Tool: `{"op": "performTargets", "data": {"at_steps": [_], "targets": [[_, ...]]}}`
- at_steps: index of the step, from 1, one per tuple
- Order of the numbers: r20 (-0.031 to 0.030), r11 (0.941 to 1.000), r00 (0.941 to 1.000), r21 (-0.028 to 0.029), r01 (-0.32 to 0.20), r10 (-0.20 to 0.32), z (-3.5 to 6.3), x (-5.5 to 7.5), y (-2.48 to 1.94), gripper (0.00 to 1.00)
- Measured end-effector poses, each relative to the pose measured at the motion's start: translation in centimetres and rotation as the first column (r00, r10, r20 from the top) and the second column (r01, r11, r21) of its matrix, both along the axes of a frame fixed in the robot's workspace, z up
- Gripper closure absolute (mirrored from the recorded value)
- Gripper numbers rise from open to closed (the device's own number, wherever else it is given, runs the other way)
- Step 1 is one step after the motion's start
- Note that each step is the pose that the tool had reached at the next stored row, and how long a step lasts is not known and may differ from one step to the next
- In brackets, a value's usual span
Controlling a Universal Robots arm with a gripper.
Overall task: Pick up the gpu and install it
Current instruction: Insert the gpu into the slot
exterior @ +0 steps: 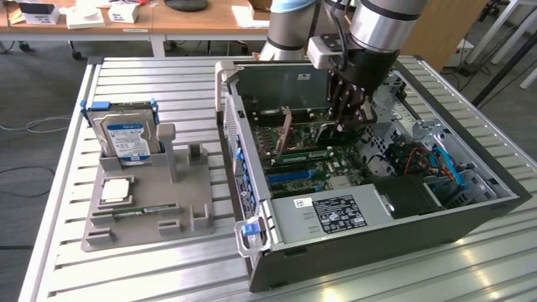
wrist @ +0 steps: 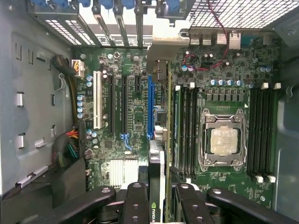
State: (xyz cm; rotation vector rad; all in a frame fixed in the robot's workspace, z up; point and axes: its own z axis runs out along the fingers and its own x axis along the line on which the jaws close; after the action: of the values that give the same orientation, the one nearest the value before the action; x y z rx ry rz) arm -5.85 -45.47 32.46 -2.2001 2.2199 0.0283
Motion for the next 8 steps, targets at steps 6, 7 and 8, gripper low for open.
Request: {"op": "performTargets", "data": {"at_steps": [6,7,8], "targets": [[0.0,1.0,1.0,0.0001,0.0,0.0,-0.03,-0.04,-0.18,0.73],[0.0,1.0,1.0,0.0,0.0,0.0,-0.03,-0.04,-0.26,0.73],[0.0,1.0,1.0,0.0001,0.0,0.0,-0.05,-0.05,-0.29,0.73]]}}
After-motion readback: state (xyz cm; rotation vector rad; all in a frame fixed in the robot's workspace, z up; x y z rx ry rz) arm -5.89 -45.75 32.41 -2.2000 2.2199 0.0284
